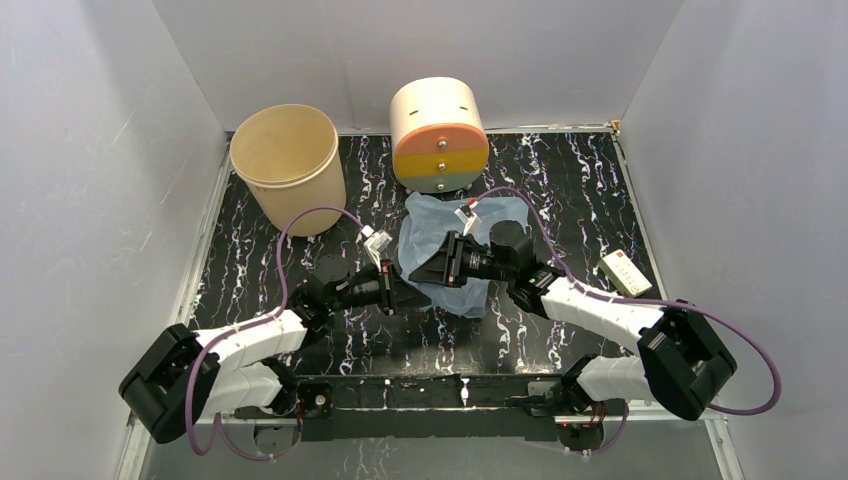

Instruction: Put the trash bags into the trash bin

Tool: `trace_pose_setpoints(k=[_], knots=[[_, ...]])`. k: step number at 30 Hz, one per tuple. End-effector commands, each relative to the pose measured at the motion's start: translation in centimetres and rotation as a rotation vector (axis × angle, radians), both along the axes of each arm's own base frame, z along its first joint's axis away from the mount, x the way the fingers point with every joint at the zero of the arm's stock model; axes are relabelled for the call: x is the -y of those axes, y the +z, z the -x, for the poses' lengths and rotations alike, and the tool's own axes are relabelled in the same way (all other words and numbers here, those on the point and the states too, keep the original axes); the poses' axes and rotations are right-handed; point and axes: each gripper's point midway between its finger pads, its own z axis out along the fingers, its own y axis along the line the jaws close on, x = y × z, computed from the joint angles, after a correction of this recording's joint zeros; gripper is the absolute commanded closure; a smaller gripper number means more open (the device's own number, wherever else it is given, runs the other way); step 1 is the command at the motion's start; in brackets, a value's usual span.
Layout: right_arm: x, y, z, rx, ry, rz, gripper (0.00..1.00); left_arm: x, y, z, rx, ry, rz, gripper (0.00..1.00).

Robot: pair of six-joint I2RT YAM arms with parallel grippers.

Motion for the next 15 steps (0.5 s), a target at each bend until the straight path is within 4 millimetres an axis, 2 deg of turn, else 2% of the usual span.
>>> trace_pose_setpoints(k=[1,2,6,8,12,14,15], knots=[[-0.7,0.2,-0.3,0.046,0.018,0.051,0.81,0.6,2.5,-0.7,0.060,0.003,0.044,1.00],[-0.6,0.2,-0.7,0.046,-0.010,0.055,0.86,0.7,2.5,-0.6,0.060,-0.008,0.039,1.00],[0.1,0.9,-1.3,0.087,-0.077,0.039,0.94,0.7,2.4,-0.7,0.057,-0.007,0.022,0.98],[0.3,1.2,-1.5,0.104,-0.092,0.050,1.00,0.5,2.2,-1.0,0.048,0.019,0.005,0.88],[1.3,0.8,-2.2,0.113,-0.162,0.080,1.00,0.2,1.8,-1.4,0.049,0.038,-0.033,0.65],[2.4,0.7,-3.2,0.151,-0.215,0.136,1.00,0.0,1.5,-1.6,0.064,0.042,-0.085,0.58],[3.2,0.8,-3.9,0.175,-0.249,0.183,1.00,-0.4,1.2,-1.9,0.068,0.060,-0.125,0.50]])
